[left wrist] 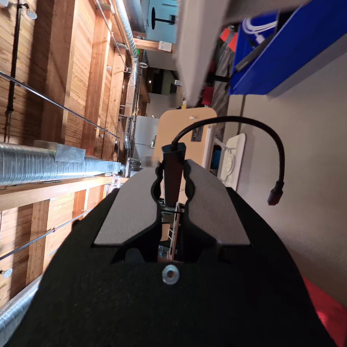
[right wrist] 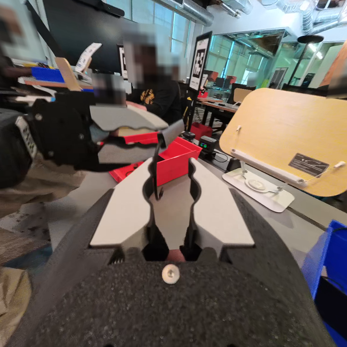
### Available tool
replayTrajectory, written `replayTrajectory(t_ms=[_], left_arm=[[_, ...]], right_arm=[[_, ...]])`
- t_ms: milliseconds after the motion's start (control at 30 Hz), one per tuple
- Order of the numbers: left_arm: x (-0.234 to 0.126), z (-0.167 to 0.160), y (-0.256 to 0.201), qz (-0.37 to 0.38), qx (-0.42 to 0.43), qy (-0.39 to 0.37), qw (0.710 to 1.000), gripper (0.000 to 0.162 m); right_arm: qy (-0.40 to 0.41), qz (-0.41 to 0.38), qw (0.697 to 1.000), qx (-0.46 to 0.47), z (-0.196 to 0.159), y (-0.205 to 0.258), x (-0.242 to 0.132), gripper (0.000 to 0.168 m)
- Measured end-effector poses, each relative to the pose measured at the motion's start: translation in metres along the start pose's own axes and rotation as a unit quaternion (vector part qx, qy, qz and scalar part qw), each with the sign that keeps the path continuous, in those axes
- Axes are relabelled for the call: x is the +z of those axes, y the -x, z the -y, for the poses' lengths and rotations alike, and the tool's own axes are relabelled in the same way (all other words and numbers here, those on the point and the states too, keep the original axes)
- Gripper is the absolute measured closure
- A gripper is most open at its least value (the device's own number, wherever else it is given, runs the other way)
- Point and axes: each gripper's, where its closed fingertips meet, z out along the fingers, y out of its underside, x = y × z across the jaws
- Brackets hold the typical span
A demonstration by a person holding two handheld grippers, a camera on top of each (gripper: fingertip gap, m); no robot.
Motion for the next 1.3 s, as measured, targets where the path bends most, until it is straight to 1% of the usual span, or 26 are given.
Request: replayTrajectory(t_ms=[33, 67, 233, 300, 333, 367, 433, 467, 500, 567, 600, 667, 733, 800, 900, 1000, 1100, 1133, 1167, 1233, 1300], left_arm=[[0.001, 0.007, -0.010, -0.010, 0.001, 0.000, 1.000, 0.142], [0.002, 0.014, -0.018, -0.014, 0.000, -0.003, 1.000, 0.142], [0.007, 0.037, -0.045, -0.028, 0.003, -0.006, 1.000, 0.141], [0.007, 0.045, -0.051, -0.027, 0.000, -0.011, 1.000, 0.141], [0.008, 0.046, -0.055, -0.028, 0.002, -0.006, 1.000, 0.142], [0.008, 0.046, -0.059, -0.031, 0.006, -0.004, 1.000, 0.142], [0.009, 0.044, -0.072, -0.051, 0.001, -0.004, 0.999, 0.142], [0.007, 0.041, -0.074, -0.052, -0.018, -0.003, 0.998, 0.144], [0.005, 0.036, -0.077, -0.058, -0.047, -0.002, 0.997, 0.142], [0.000, 0.021, -0.084, -0.101, -0.121, 0.013, 0.987, 0.134], [-0.003, 0.012, -0.085, -0.120, -0.155, 0.018, 0.981, 0.131], [-0.008, -0.004, -0.089, -0.156, -0.217, 0.025, 0.963, 0.126], [-0.013, -0.011, -0.102, -0.212, -0.260, 0.019, 0.942, 0.122], [-0.018, -0.015, -0.119, -0.259, -0.254, 0.015, 0.932, 0.123], [-0.025, -0.016, -0.143, -0.306, -0.230, 0.004, 0.924, 0.138], [-0.028, -0.016, -0.159, -0.334, -0.202, 0.002, 0.921, 0.149], [-0.027, -0.021, -0.167, -0.323, -0.132, 0.010, 0.937, 0.150], [-0.027, -0.020, -0.168, -0.323, -0.124, 0.012, 0.938, 0.151], [-0.028, -0.018, -0.169, -0.325, -0.121, 0.008, 0.938, 0.152], [-0.029, -0.013, -0.167, -0.317, -0.095, -0.012, 0.944, 0.153], [-0.030, -0.012, -0.167, -0.311, -0.069, -0.014, 0.948, 0.153]], right_arm=[[0.007, -0.007, 1.000, -0.008, -0.002, 0.001, 0.002, 0.143], [0.015, -0.010, 1.000, -0.012, -0.006, 0.002, 0.002, 0.146], [0.066, -0.002, 0.998, 0.001, -0.035, 0.009, 0.005, 0.142], [0.086, -0.024, 0.996, -0.001, -0.048, 0.002, 0.005, 0.148], [0.086, -0.034, 0.996, -0.001, -0.051, -0.002, 0.004, 0.155], [0.089, -0.035, 0.995, -0.007, -0.055, -0.004, 0.003, 0.159], [0.093, -0.031, 0.995, -0.018, -0.067, -0.006, 0.002, 0.160], [0.091, -0.030, 0.995, -0.019, -0.073, -0.009, 0.002, 0.160], [0.091, -0.026, 0.995, -0.033, -0.080, -0.010, 0.001, 0.161], [0.088, -0.029, 0.992, -0.084, -0.094, -0.018, -0.004, 0.160], [0.075, -0.020, 0.989, -0.125, -0.098, -0.016, -0.008, 0.160], [0.055, 0.018, 0.975, -0.215, -0.107, -0.004, -0.015, 0.160], [0.040, 0.059, 0.963, -0.259, -0.111, 0.010, -0.019, 0.160], [0.022, 0.097, 0.962, -0.254, -0.109, 0.022, -0.020, 0.160], [0.013, 0.150, 0.960, -0.236, -0.111, 0.035, -0.026, 0.160], [0.034, 0.166, 0.961, -0.217, -0.120, 0.036, -0.027, 0.159], [0.086, 0.140, 0.967, -0.193, -0.134, 0.026, -0.020, 0.155], [0.095, 0.137, 0.967, -0.194, -0.138, 0.027, -0.018, 0.148], [0.100, 0.138, 0.964, -0.203, -0.140, 0.030, -0.017, 0.143], [0.111, 0.137, 0.954, -0.241, -0.147, 0.037, -0.015, 0.143], [0.128, 0.132, 0.938, -0.295, -0.157, 0.044, -0.012, 0.137]])
